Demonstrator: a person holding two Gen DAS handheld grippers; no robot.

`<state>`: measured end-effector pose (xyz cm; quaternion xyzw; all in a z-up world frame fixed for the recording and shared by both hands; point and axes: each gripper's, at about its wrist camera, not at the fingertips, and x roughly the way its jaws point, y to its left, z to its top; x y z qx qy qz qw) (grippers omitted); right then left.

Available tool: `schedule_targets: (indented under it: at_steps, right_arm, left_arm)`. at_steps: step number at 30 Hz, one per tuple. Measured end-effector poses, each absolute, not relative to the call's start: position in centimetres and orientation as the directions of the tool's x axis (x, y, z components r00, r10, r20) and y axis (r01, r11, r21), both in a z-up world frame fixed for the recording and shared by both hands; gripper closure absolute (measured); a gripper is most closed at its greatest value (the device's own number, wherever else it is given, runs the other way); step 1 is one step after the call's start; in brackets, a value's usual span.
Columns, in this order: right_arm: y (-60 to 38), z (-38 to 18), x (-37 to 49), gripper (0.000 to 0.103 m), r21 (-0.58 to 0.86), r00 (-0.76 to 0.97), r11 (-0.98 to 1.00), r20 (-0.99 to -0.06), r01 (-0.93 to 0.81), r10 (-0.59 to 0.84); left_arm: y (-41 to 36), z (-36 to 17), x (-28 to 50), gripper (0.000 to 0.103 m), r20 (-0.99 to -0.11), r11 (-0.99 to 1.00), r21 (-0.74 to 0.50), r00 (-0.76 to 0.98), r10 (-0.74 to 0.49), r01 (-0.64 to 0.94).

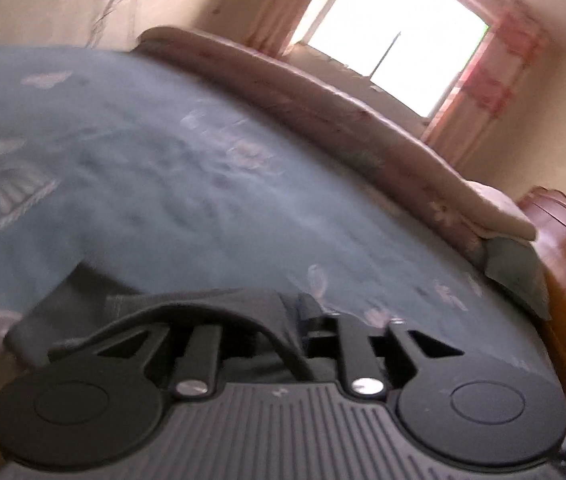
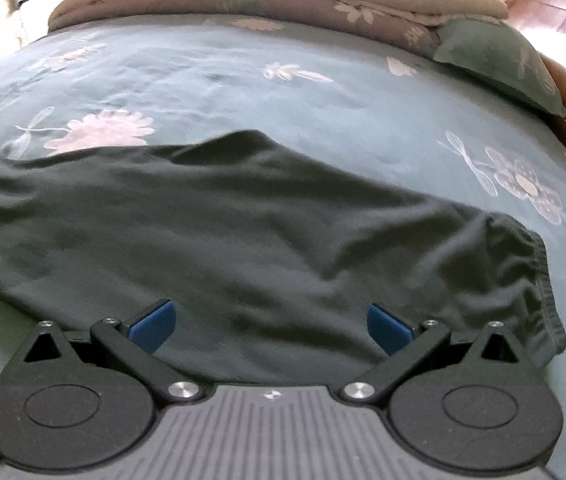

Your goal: Fold clothes

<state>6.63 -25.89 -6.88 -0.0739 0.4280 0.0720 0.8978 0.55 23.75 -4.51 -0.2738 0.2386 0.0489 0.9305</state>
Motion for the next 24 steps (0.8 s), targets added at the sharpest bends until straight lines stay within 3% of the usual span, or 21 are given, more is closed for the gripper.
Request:
schedule_targets:
  at_steps: [7, 11, 14, 16, 18, 19, 20, 24]
  right_arm:
    - [-25.3, -6.7, 5.8, 0.0, -0.077, 0.62, 0.975, -0.782, -0.208, 0.07]
    - [-25.4, -7.1, 5.8, 0.0, -0.082, 0.609, 0.978, -0.791, -0.194, 0.055]
    - [-25.2, -7.5, 5.8, 0.0, -0.088, 0.601, 0.978, -0.798, -0.187, 0.043]
    - [-24.8, -7.4, 5.7, 0.0, -0.097, 0.6, 0.977, -0.799, -0.187, 0.035]
    - [-24.3, -7.3, 5.5, 0.0, -0.1, 0.603, 0.975, -0.797, -0.197, 0.04]
    - [-24.1, -7.2, 5.3, 0.0, -0.102, 0.604, 0.974, -0.796, -0.202, 0.042]
    - [-24.0, -7.2, 5.3, 0.0, -0.106, 0.603, 0.973, -0.797, -0.206, 0.041]
    - [-23.6, -7.2, 5.1, 0.0, -0.123, 0.595, 0.969, -0.804, -0.213, 0.029]
  left_arm:
    - [28.8, -8.7, -1.1, 0.06, -0.552, 0.682, -0.628, 0.833, -0.05, -0.375]
    - [32.1, -10.6, -2.1, 0.057, -0.502, 0.559, -0.746, 0.858, -0.112, -0.363]
    - [33.3, -12.4, -1.7, 0.046, -0.458, 0.43, -0.83, 0.874, -0.163, -0.355]
    - [33.8, -13.5, -1.7, 0.046, -0.431, 0.34, -0.87, 0.885, -0.175, -0.356]
    - [34.0, -13.9, -1.7, 0.059, -0.421, 0.29, -0.884, 0.893, -0.158, -0.365]
    - [33.9, -13.6, -1.5, 0.071, -0.443, 0.317, -0.868, 0.885, -0.145, -0.382]
    - [33.7, -13.1, -1.4, 0.097, -0.47, 0.358, -0.843, 0.874, -0.125, -0.402]
    - [32.9, -10.2, -2.3, 0.101, -0.446, 0.452, -0.816, 0.89, -0.096, -0.36]
